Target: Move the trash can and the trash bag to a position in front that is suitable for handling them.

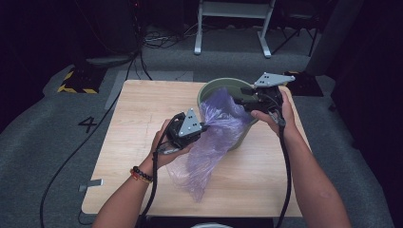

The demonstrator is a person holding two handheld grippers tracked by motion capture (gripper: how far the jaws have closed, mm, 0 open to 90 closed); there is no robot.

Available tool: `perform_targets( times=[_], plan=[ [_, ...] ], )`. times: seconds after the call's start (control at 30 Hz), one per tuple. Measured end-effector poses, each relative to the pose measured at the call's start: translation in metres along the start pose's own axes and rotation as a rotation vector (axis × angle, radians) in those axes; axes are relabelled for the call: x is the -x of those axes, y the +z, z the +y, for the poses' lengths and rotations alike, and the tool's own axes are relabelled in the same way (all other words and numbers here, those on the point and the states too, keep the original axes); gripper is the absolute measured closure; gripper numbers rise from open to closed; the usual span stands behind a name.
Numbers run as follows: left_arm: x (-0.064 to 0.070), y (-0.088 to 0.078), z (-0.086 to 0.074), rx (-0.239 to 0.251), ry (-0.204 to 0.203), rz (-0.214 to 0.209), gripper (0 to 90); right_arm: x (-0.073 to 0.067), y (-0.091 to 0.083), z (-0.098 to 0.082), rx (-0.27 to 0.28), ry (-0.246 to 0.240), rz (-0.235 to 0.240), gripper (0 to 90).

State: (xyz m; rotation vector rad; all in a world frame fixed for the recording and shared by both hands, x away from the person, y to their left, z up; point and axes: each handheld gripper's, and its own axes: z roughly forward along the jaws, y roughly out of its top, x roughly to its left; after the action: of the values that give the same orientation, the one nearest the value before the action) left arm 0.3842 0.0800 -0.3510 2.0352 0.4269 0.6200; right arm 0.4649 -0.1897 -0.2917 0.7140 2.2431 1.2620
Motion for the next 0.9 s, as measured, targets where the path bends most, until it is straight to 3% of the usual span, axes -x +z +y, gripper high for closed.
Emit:
perform_targets(
  times=[0.1, 0.27, 0.57, 0.7, 0.77, 0.83, 0.9],
  plan=[
    [-0.001, 0.002, 0.002, -0.002, 0.001, 0.004, 88.9, -0.006, 0.001, 0.002, -0.011, -0.025, 0.001, 51.0],
    [-0.003, 0.007, 0.004, -0.001, -0.009, 0.006, 88.4, -0.018, -0.006, 0.0, 0.02, -0.04, 0.055, 46.3],
    [-0.008, 0.012, 0.006, 0.003, -0.036, 0.01, 88.0, -0.04, -0.036, -0.023, 0.138, -0.077, 0.119, 35.8],
    [-0.011, 0.016, 0.008, 0.0, -0.051, 0.004, 87.8, -0.049, -0.048, -0.03, 0.191, -0.139, 0.187, 35.1],
    [-0.012, 0.018, 0.01, 0.001, -0.054, -0.001, 87.5, -0.052, -0.048, -0.033, 0.183, -0.17, 0.216, 35.3],
    [-0.012, 0.019, 0.01, 0.004, -0.057, -0.007, 87.1, -0.055, -0.041, -0.035, 0.136, -0.204, 0.201, 36.1],
    [-0.012, 0.02, 0.011, 0.003, -0.056, -0.009, 87.1, -0.055, -0.038, -0.036, 0.124, -0.208, 0.19, 36.6]
  ],
)
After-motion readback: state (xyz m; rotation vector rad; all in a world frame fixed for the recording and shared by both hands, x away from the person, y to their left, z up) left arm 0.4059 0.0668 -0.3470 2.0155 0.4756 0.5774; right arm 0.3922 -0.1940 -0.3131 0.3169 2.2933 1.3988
